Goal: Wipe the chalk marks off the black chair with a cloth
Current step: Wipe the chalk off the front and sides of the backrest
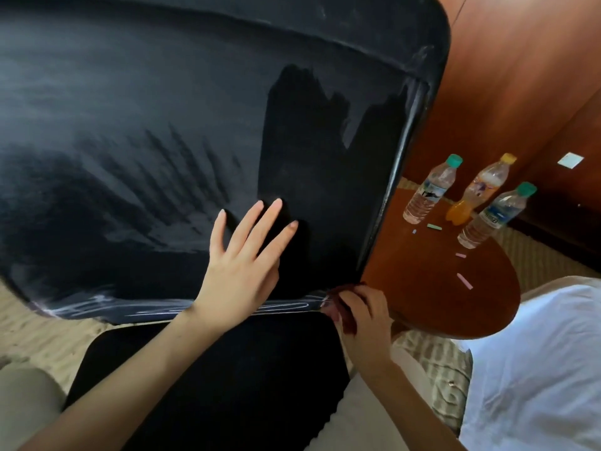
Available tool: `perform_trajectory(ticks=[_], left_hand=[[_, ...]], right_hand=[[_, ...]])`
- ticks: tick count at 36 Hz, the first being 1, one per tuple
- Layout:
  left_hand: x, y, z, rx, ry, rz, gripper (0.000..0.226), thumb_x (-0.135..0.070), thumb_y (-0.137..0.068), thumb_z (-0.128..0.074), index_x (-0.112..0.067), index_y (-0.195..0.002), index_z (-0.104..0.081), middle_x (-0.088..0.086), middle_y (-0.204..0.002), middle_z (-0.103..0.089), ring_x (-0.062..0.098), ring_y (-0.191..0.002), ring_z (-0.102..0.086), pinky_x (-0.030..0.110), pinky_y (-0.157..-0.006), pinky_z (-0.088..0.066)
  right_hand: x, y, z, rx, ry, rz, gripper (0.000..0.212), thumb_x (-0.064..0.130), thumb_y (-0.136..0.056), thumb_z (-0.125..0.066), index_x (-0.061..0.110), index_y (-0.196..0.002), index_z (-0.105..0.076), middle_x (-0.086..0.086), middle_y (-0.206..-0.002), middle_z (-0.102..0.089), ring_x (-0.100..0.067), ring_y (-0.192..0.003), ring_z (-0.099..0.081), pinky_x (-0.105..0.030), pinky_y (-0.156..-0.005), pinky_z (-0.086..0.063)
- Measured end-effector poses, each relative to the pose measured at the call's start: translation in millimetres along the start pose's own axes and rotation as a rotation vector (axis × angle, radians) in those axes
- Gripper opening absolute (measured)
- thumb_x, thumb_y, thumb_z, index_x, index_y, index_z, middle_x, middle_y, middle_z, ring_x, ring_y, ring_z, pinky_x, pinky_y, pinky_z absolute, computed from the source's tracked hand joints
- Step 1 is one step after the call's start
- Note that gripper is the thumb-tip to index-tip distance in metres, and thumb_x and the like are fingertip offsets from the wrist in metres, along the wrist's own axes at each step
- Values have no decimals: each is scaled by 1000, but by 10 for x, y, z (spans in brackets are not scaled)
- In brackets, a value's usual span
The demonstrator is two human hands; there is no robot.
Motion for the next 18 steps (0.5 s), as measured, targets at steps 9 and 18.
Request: perform_trajectory(ticks=[9,18], left_hand=[[715,625,451,-12,71,231,57,-20,-81,-49,-20,-138,-42,11,-149,-34,28,-134,-36,50,-109,-22],[1975,2058,1120,-442,142,988,42,-13,-90,-51,-9,-132,-49,22,-135,-44,30,-126,-40,39,-109,-30]], right_hand=[[1661,-801,-406,-133,-347,516,19,19,-86,-71,16,-101,-59,-2,-107,-52,-20,-90,-56,-35,-78,-45],[3363,-890,-1168,-171,-301,961,12,13,-90,-58,19,-100,-59,-3,-108,-57,-19,-100,-60,-35,-97,-39]])
Point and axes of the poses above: each hand's wrist, its own y-axis away from the middle knuckle, its own z-axis out of the back of the hand, x = y × z, the point moved 7 cm from there along -y, towards the middle knuckle
